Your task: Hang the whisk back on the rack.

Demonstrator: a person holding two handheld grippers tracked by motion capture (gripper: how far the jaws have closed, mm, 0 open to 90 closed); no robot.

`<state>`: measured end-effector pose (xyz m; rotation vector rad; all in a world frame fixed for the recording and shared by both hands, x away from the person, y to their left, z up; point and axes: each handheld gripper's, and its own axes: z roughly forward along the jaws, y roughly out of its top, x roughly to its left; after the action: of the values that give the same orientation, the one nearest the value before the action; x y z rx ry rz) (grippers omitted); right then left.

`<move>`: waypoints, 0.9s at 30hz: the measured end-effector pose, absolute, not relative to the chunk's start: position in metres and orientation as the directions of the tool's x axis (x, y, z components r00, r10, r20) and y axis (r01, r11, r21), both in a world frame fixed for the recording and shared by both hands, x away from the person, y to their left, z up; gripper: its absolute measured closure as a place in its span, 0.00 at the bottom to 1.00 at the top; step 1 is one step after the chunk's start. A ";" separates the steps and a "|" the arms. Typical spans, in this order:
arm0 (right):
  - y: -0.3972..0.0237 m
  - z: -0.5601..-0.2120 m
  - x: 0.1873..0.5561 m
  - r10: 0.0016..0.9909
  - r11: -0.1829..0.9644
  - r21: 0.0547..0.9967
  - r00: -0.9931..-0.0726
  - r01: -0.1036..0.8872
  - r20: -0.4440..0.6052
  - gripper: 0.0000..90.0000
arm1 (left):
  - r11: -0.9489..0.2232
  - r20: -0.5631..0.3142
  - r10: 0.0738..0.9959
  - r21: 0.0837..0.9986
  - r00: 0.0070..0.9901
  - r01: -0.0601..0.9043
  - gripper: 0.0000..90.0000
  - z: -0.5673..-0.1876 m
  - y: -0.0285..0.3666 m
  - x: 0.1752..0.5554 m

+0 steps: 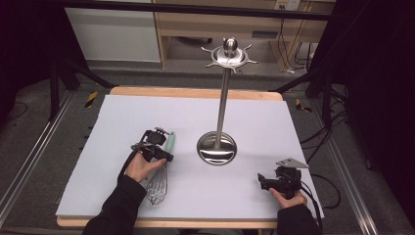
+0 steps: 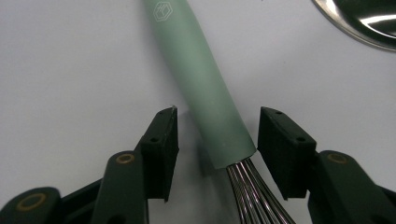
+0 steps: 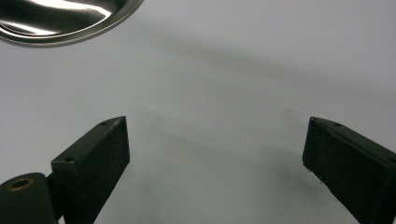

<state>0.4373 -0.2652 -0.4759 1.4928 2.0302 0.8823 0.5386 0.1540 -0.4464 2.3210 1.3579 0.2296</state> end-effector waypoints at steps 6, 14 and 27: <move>-0.265 -0.476 0.438 0.952 0.206 0.727 -0.305 0.655 0.005 0.09 | -0.418 -0.076 0.866 0.435 0.495 0.798 0.59 -0.451 0.153 0.540; -0.265 -0.476 0.438 0.952 0.201 0.727 -0.305 0.656 0.011 0.09 | -0.404 -0.084 0.873 0.426 0.480 0.810 0.61 -0.451 0.153 0.541; -0.265 -0.477 0.438 0.950 0.209 0.725 -0.311 0.657 0.007 0.09 | -0.325 -0.114 0.907 0.419 0.404 0.848 0.70 -0.450 0.156 0.543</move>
<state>0.4381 -0.2652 -0.4766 1.4886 2.0459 0.8841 0.5431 0.1557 -0.4505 2.2528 1.5033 0.1963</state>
